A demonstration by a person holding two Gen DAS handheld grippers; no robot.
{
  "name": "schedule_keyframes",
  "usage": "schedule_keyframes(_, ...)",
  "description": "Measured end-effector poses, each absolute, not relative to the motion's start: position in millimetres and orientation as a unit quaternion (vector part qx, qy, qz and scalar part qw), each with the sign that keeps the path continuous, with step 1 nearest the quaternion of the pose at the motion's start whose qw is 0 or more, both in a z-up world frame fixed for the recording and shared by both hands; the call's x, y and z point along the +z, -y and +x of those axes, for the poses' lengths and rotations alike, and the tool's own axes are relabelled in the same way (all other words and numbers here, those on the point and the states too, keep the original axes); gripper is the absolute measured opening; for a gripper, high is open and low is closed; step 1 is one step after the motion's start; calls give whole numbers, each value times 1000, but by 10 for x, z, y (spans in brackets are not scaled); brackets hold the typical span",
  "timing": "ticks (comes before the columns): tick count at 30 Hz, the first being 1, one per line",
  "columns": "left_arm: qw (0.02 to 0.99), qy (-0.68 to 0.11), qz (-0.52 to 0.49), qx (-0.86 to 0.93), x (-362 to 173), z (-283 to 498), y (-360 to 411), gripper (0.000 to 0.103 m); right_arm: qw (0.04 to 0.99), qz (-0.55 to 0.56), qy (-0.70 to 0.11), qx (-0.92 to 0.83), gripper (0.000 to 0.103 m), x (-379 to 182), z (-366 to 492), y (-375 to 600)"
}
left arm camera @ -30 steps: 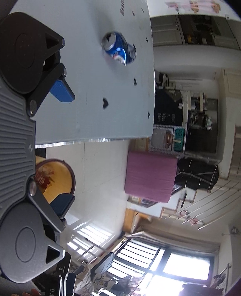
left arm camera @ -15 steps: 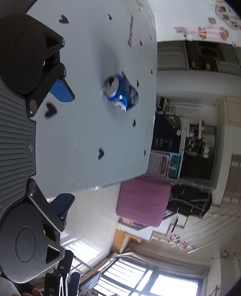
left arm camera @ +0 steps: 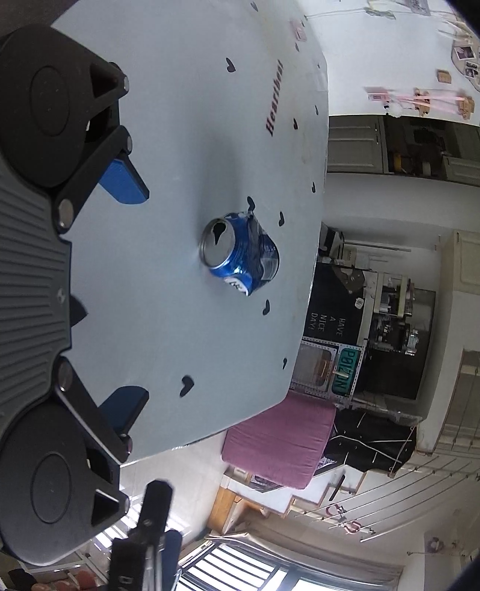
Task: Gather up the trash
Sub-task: 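Lower the right gripper onto the crushed blue can while the left tool approaches it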
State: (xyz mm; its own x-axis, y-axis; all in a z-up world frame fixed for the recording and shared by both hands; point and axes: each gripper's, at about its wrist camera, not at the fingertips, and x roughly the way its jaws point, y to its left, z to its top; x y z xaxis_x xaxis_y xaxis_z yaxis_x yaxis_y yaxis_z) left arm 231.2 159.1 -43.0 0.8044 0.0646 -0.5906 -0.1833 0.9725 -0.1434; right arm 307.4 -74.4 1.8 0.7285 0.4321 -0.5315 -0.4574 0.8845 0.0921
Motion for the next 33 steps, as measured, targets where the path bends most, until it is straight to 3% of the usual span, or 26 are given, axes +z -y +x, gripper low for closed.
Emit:
schedule_keyframes(11, 941, -302, -144, 43, -538, 2756, -1843, 103, 907, 7, -288, 308, 102, 74, 3886, -17)
schedule_keyframes(15, 939, -310, -143, 38, -587, 2908, -1871, 103, 888, 0, -307, 342, 84, 40, 4230, -357)
schedule_keyframes(24, 940, -300, -164, 16, -687, 3095, -2043, 103, 832, 39, -354, 425, 63, -88, 5047, -1069)
schedule_keyframes(29, 933, -288, -214, 11, -716, 3144, -2230, 103, 814, 58, -379, 437, 61, -251, 5292, -1240)
schedule_keyframes(31, 930, -286, -232, 10, -734, 3164, -2282, 102, 807, 54, -390, 441, 49, -288, 5287, -1224)
schedule_keyframes(33, 927, -285, -244, 10, -748, 3180, -2315, 102, 805, 29, -389, 447, 43, -296, 5211, -1182)
